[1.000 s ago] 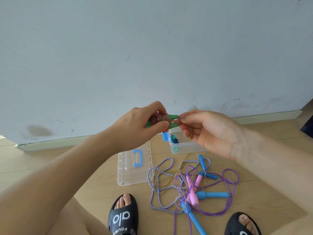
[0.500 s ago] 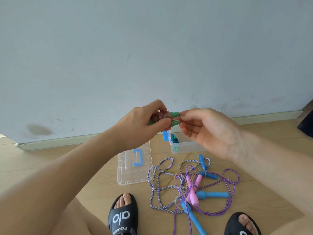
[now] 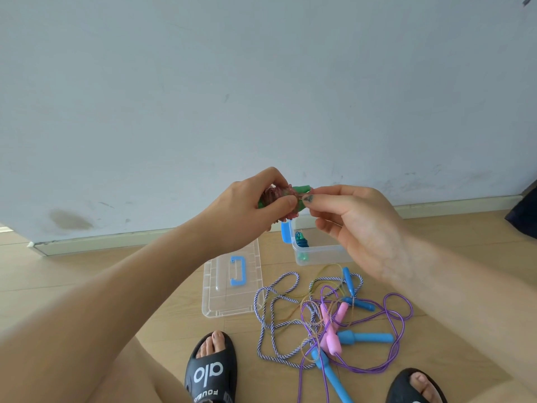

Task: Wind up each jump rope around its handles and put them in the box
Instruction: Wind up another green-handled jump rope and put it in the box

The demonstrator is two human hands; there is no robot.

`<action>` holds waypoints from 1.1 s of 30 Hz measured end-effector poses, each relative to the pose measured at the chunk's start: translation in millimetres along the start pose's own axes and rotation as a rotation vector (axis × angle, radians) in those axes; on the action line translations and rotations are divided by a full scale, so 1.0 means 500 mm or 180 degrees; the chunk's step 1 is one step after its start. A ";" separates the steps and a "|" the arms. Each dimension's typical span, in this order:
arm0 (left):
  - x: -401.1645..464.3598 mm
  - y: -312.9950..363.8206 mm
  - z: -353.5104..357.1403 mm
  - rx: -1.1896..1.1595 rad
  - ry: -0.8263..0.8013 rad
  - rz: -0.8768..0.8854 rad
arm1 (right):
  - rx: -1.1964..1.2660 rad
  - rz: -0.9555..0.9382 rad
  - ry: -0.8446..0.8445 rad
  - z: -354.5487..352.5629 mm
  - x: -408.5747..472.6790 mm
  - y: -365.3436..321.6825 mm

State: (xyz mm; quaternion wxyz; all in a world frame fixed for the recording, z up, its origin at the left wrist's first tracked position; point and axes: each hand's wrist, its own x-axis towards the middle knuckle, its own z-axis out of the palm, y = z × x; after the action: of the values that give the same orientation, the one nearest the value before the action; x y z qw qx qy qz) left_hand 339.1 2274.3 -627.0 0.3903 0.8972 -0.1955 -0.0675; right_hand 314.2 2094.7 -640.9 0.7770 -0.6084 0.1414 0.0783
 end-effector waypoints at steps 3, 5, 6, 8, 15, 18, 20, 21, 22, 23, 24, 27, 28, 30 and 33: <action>0.000 0.002 -0.002 -0.0228 -0.0002 -0.0074 | 0.0041 -0.0064 0.0053 0.001 0.001 -0.002; -0.001 0.002 -0.004 -0.0309 -0.0014 -0.0094 | 0.0101 -0.0080 0.0055 0.002 0.002 -0.004; -0.001 0.003 -0.004 -0.0337 -0.0025 -0.0095 | 0.0145 -0.0076 0.0064 0.004 0.003 -0.005; -0.002 0.004 -0.002 -0.0401 -0.0029 -0.0099 | 0.0269 -0.0039 0.0090 0.006 0.005 -0.007; -0.006 0.007 -0.011 -0.0339 -0.0003 0.0104 | 0.0620 0.0215 -0.0159 0.003 0.009 -0.026; -0.011 0.005 -0.016 -0.0428 -0.0055 0.0098 | 0.0619 0.0276 -0.0317 0.002 0.009 -0.026; -0.014 0.002 -0.017 -0.0332 -0.0037 0.0166 | 0.0700 0.0386 -0.0393 0.001 0.011 -0.026; -0.016 0.000 -0.017 -0.0227 -0.0012 0.0224 | 0.0754 0.0451 -0.0426 0.000 0.010 -0.027; -0.016 -0.001 -0.016 -0.0128 0.0019 0.0287 | 0.0815 0.0510 -0.0464 -0.001 0.011 -0.027; -0.016 -0.002 -0.015 -0.0061 0.0050 0.0341 | 0.0863 0.0563 -0.0501 -0.003 0.011 -0.027; -0.016 -0.002 -0.014 -0.0044 0.0072 0.0376 | 0.0882 0.0602 -0.0543 -0.004 0.011 -0.028; -0.016 -0.004 -0.012 -0.0174 0.0076 0.0343 | 0.0846 0.0709 -0.0671 -0.007 0.009 -0.032; -0.015 -0.004 -0.012 -0.0233 0.0066 0.0330 | 0.0860 0.0756 -0.0731 -0.009 0.008 -0.034; -0.012 -0.005 -0.011 -0.0335 0.0039 0.0326 | 0.0972 0.0859 -0.0857 -0.012 0.010 -0.037; -0.009 -0.006 -0.012 -0.0456 -0.0038 0.0346 | 0.1051 0.0930 -0.0985 -0.020 0.013 -0.038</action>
State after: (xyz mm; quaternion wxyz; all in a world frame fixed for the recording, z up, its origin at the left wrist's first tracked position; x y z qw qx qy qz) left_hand 337.7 2281.9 -625.5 0.4554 0.8546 -0.2409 -0.0654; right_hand 324.5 2080.0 -627.4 0.8585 -0.4274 0.1182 0.2575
